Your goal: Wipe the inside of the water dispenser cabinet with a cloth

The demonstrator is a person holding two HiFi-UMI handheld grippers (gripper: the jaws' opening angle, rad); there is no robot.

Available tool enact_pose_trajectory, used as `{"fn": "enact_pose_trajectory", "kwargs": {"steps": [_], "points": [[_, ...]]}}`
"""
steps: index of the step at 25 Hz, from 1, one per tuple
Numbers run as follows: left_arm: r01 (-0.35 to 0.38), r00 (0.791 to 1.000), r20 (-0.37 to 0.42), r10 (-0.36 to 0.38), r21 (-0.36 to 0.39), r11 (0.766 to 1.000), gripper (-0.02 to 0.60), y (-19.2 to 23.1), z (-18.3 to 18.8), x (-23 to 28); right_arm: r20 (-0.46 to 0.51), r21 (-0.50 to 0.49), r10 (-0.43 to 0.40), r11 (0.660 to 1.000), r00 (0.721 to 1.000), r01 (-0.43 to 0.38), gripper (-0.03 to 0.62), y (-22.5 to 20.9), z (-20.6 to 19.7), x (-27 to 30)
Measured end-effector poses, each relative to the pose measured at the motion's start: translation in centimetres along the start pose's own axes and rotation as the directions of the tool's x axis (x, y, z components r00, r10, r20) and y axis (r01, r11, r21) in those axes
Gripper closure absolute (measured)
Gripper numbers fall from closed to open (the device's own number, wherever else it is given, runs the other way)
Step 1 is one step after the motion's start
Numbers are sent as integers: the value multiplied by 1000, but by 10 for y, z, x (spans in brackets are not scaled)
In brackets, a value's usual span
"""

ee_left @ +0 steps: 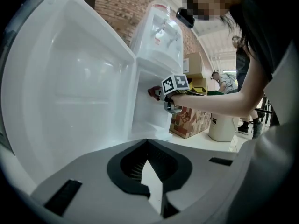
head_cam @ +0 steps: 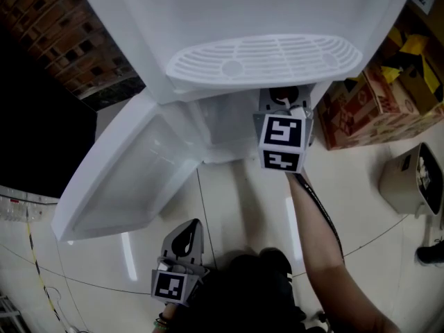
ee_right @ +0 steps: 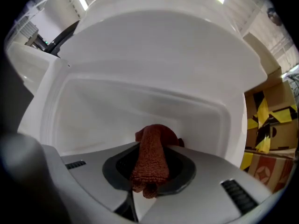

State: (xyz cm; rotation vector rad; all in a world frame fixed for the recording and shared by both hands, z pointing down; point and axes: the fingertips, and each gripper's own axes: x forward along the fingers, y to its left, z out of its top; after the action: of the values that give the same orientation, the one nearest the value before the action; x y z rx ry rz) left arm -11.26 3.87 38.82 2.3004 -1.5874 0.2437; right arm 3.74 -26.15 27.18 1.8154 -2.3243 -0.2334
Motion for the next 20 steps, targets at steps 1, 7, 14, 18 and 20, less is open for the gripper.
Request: {"fn": "enact_pose_trajectory", "kwargs": {"steps": [1,7,14,18,20], "points": [[1,1000,-1,-1,0,1000,603,-1,0,0,-18,20,-9,1000,1000,10,523,-3,-6,3],[-12,1000,-5,12,1,1000,603,5,-1,-2,-156,119,-35,991,987,54,523,-9,-58,12],[-11,1000,-2,11,-2,1000,603,4,-1,-3,-330,177,-6,982,944,68,523,5,-127,-3],[-13,1000,0,13,-8,1000,603,5,0,-2,-404,146,9,988,915,55,523,10,-161,-11],[-12,1000,-2,12,-11,1000,603,4,-1,-1,-423,135,26,990,906,34,523,13,-171,-15]]}}
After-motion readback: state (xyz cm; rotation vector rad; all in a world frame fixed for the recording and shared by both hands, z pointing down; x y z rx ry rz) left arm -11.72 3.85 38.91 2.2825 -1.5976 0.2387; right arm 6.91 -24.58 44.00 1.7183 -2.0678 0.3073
